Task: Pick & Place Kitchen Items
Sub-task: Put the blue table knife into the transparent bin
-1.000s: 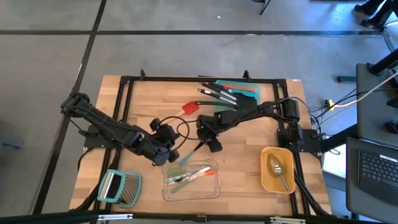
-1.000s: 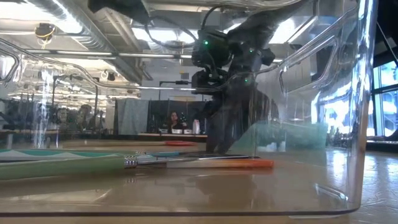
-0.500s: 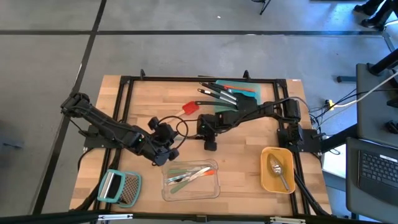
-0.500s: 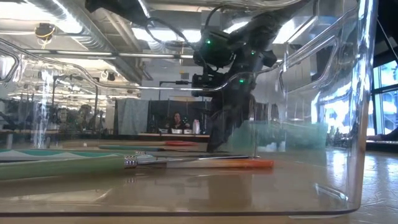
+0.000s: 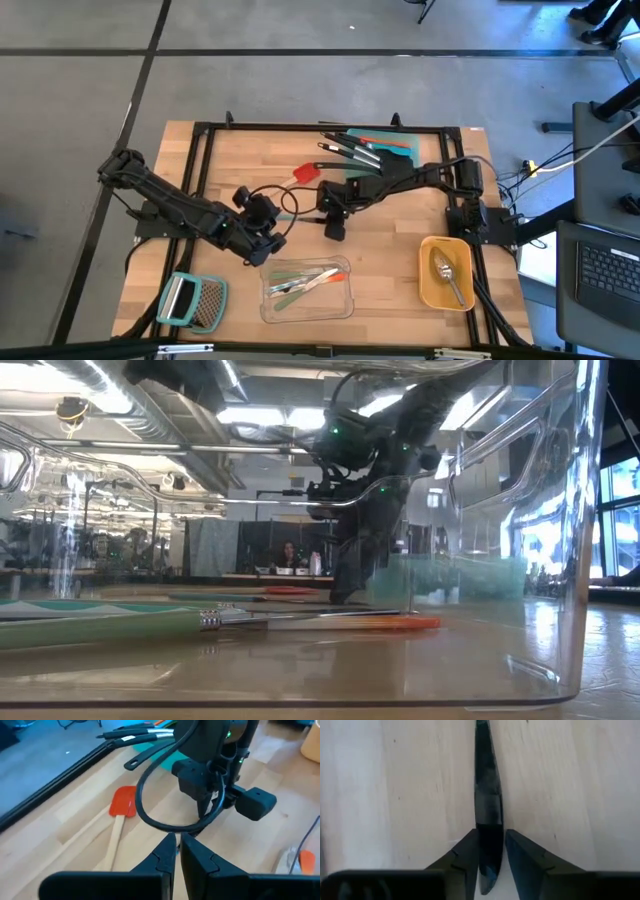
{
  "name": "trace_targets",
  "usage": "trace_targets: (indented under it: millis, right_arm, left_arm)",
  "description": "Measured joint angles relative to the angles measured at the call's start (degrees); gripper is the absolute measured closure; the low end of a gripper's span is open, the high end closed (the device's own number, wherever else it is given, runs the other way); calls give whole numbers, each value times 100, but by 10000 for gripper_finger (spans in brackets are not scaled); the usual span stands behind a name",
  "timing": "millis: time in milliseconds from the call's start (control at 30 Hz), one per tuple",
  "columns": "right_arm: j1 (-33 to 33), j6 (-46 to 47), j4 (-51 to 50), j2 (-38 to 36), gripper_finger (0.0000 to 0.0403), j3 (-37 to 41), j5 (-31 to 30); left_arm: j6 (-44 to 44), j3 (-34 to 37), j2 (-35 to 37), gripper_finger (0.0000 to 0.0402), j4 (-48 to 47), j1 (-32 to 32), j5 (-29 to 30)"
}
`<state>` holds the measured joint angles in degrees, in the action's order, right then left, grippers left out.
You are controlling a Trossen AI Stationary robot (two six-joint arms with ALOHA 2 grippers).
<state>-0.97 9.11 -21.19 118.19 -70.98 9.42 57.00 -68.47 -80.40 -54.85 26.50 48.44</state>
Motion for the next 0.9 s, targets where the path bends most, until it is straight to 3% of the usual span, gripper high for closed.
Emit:
trace_targets:
  millis: [167,333,533,633,767,900]
  right_arm:
    - [-139,214,-20,1,279,-2,556]
    - [-218,330,11,4,276,15,833]
    - [-218,174,77,0,269,7,911]
    - [-221,226,92,-42,259,7,906]
    - [-221,247,92,-42,245,7,918]
    - [-209,246,98,-44,240,7,898]
  left_arm:
    - [459,610,0,382,271,-16,-286]
    - [359,1885,-4,382,1717,-232,-1603]
    - [457,3345,227,394,4897,-253,-1579]
    - [253,4143,525,399,7082,-404,-1442]
    - [-100,5388,820,400,9981,-923,-1877]
    - [-789,6146,1058,400,10695,-1490,-2695]
